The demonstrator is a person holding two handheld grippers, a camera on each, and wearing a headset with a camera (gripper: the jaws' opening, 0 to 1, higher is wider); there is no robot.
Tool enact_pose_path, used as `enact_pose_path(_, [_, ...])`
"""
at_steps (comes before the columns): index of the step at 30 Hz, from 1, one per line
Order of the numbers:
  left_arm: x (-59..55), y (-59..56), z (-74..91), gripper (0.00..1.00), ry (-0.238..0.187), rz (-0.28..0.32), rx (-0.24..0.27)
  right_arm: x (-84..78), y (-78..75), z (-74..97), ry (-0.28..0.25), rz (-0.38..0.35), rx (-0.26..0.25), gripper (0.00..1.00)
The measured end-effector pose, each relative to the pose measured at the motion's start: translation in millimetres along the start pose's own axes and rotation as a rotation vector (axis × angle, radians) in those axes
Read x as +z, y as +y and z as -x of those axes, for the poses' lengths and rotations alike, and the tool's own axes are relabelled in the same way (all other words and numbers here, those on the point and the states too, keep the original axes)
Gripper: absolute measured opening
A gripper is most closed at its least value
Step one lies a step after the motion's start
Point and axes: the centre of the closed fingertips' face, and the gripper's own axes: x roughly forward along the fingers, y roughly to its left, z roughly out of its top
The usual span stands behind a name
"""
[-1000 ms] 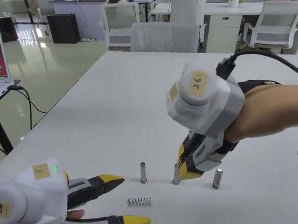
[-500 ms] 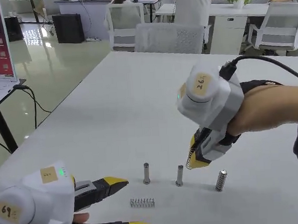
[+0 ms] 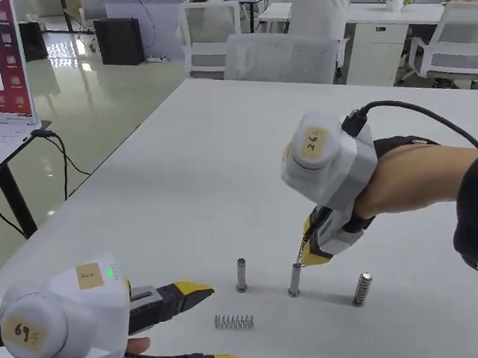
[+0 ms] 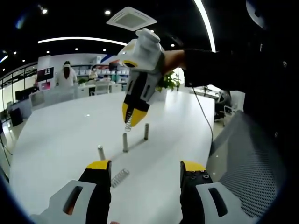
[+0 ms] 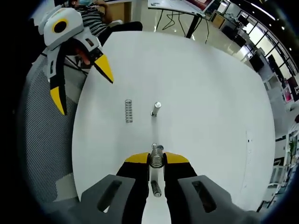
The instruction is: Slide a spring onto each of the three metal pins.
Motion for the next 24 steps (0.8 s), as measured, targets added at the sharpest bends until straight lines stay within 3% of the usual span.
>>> enact_pose_path(24, [-0.3,0.9,1.0,0.53,-0.003,0.005,0.004,-1.6,-3.5,-23.1,0.020,-0.011,0.024,0.08])
